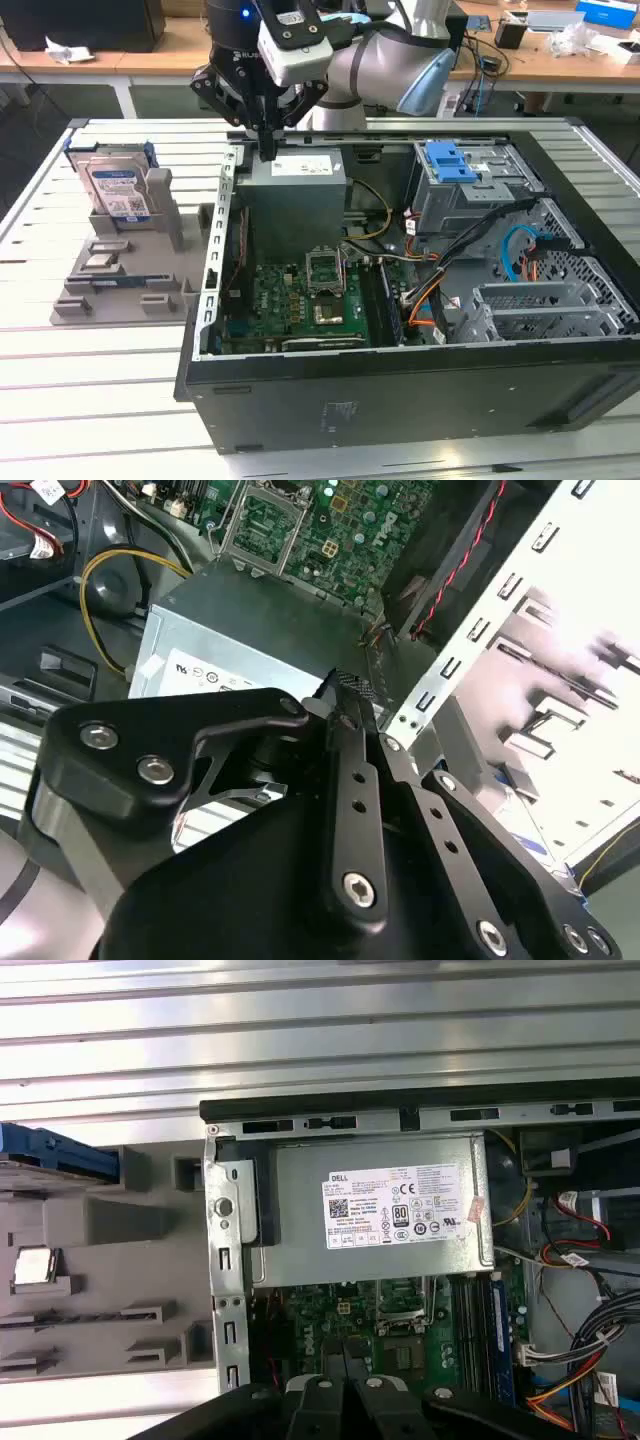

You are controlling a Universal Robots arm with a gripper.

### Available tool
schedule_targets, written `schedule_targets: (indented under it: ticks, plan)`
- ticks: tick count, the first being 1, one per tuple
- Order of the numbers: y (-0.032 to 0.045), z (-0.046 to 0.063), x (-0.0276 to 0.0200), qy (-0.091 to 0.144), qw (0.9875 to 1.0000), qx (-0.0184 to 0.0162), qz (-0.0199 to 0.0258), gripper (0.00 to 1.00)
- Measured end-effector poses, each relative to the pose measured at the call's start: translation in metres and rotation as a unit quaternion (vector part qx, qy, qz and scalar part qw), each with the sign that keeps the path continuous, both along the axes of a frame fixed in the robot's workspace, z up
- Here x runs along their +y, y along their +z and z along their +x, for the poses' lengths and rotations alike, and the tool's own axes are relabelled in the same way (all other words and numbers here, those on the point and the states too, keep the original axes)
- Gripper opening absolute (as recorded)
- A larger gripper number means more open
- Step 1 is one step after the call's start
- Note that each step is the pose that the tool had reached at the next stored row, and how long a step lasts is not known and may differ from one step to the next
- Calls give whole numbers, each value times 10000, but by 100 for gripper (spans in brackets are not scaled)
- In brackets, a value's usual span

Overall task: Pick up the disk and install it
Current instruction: 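Reach for the disk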

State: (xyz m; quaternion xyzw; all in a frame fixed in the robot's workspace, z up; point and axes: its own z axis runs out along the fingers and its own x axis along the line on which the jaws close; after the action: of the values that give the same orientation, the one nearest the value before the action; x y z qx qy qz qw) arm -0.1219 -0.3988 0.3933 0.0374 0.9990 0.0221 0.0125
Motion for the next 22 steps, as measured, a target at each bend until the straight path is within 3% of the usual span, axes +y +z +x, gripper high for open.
schedule_targets:
  ticks: [3,17,22]
  plan:
    - [0,-129,0,0,10000,0,0,11]
    - [0,-482,0,1,10000,0,0,11]
    - [0,-663,0,0,10000,0,0,11]
